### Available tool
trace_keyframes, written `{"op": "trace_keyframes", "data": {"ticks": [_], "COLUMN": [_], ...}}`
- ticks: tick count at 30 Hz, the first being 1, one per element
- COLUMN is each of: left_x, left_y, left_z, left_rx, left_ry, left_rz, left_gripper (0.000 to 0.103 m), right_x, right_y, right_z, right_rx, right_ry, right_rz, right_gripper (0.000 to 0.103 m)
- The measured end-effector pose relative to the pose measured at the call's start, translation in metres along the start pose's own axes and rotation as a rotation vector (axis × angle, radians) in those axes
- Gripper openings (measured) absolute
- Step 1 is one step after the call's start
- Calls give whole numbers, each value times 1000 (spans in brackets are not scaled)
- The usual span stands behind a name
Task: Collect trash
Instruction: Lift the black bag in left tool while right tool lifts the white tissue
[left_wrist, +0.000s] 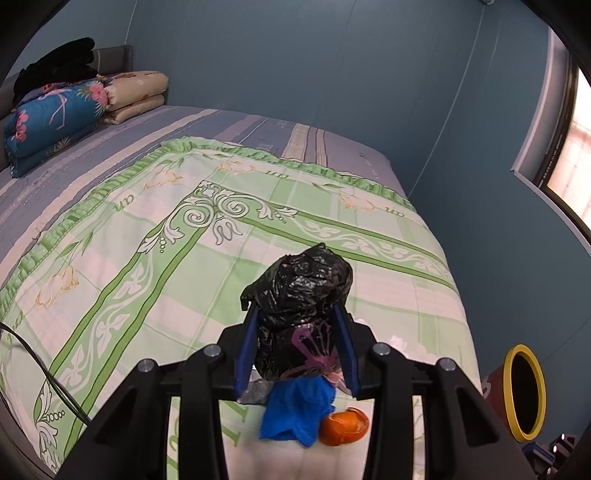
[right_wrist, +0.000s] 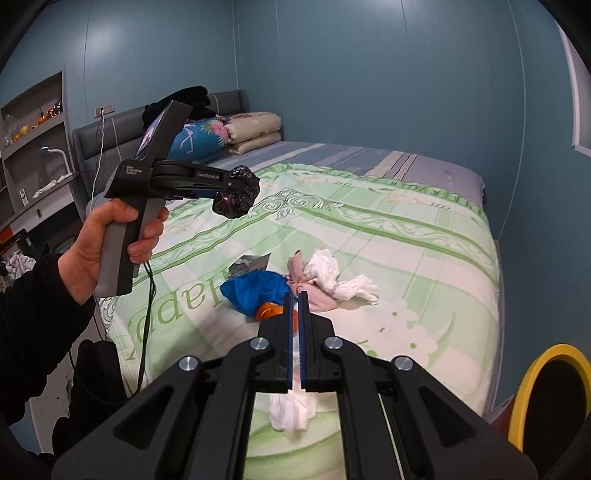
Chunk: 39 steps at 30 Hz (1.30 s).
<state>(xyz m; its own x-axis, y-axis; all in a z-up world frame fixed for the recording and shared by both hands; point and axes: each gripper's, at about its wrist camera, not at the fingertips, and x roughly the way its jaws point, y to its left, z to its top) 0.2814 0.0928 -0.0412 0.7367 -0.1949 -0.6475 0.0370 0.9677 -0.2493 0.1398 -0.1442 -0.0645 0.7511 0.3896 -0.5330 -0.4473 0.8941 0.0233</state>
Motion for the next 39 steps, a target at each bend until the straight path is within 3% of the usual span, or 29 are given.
{"op": "trace_keyframes", "data": {"ticks": [6, 13, 14, 17, 19, 26, 28, 29, 30, 39], "left_x": [-4, -2, -2, -2, -2, -3, -2, -2, -1, 4], "left_y": [-21, -32, -33, -30, -28, -13, -10, -8, -6, -7], "left_z": [-4, -8, -8, -10, -10, -11, -12, -12, -13, -14], "left_rx": [33, 48, 50, 51, 49, 31, 28, 26, 24, 27], "left_ry": [-2, 10, 11, 15, 16, 19, 20, 23, 25, 36], "left_rz": [-24, -45, -45, -42, -38, -27, -22, -20, -17, -12], "left_gripper": [36, 36, 36, 36, 36, 36, 36, 36, 36, 36], "right_x": [-5, 33, 41, 61, 74, 113, 121, 123, 124, 72], "right_y": [-14, -20, -18, -17, -17, -18, -19, -18, -18, -27], "right_z": [-9, -39, -43, -55, -61, -73, -78, -79, -80, -45], "right_rx": [21, 65, 60, 68, 67, 70, 70, 67, 63, 89], "right_ry": [25, 200, 233, 282, 319, 403, 427, 434, 433, 286], "right_rz": [-1, 56, 54, 58, 52, 23, 11, 10, 0, 29], "right_gripper": [1, 3, 8, 57, 50, 41, 35, 26, 16, 13]}}
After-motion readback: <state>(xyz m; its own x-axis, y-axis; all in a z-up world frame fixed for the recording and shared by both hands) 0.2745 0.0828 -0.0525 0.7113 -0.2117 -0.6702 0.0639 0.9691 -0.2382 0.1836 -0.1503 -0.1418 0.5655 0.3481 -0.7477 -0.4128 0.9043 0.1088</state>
